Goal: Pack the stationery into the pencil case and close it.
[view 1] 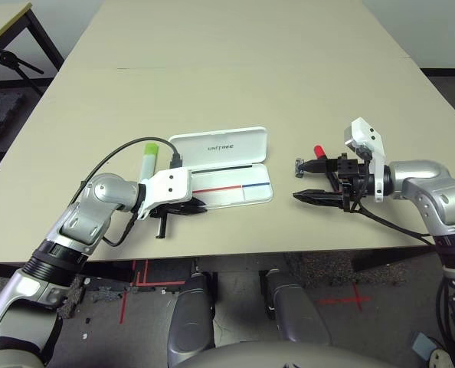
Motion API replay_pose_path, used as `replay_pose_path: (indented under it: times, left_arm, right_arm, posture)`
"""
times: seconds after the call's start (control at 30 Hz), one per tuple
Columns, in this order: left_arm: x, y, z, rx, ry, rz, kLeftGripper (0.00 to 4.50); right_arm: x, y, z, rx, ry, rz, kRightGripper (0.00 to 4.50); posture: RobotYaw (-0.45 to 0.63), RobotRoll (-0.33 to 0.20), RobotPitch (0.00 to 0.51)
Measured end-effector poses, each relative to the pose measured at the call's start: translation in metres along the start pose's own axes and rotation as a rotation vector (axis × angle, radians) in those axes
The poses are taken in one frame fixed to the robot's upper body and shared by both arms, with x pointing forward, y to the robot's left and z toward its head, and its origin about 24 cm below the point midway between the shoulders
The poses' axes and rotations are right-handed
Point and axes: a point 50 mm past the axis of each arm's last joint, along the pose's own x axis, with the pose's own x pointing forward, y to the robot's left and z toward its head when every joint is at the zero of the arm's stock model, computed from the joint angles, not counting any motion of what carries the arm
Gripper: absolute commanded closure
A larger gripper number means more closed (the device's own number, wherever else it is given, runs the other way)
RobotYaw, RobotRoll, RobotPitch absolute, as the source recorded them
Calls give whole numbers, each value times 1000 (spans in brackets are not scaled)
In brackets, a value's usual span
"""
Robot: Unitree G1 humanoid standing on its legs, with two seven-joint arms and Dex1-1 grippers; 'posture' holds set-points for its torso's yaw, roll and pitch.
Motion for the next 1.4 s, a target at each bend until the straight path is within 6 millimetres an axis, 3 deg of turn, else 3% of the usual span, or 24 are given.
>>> replay_pose_path:
  times: [0.3, 0.33, 0.4, 0.57, 0.63, 0.7, 0.93, 1.23, 1.4]
  left_arm:
    - [0, 0, -1, 29, -2, -3, 4481]
    - [0, 0, -1, 34, 1, -2, 3891]
    - [0, 2, -1, 46, 17, 16, 3357]
    - [-5, 6, 3, 33, 31, 47, 1463]
    - [-12, 6, 15, 10, 9, 40, 602]
    - [-19, 8, 29, 3, -33, 48, 15]
    - [-43, 7, 62, -64, -136, 60, 15]
    - [-50, 9, 66, -109, -166, 92, 15]
    - [-70, 19, 80, -131, -252, 148, 15]
  right_arm:
    - [0, 0, 0, 0, 2, -6, 0]
    - [0, 0, 0, 0, 1, -6, 0]
    - [1, 0, 0, 1, 0, -11, 0]
    - [2, 0, 1, 5, -20, -9, 0]
    - [2, -1, 4, 4, -30, -5, 0]
    - [3, -1, 5, 3, -36, -4, 0]
    - [2, -1, 6, 14, -48, -7, 0]
    - [1, -2, 10, 17, -85, -15, 0]
    - [-5, -4, 31, 20, -219, -65, 0]
  posture:
    - [-82, 0, 179]
    - [-81, 0, 177]
    - [-81, 0, 177]
    - [-82, 0, 175]
    - [-83, 0, 174]
    - [-83, 0, 174]
    - [-77, 0, 174]
    - [-79, 0, 176]
    - [-84, 0, 175]
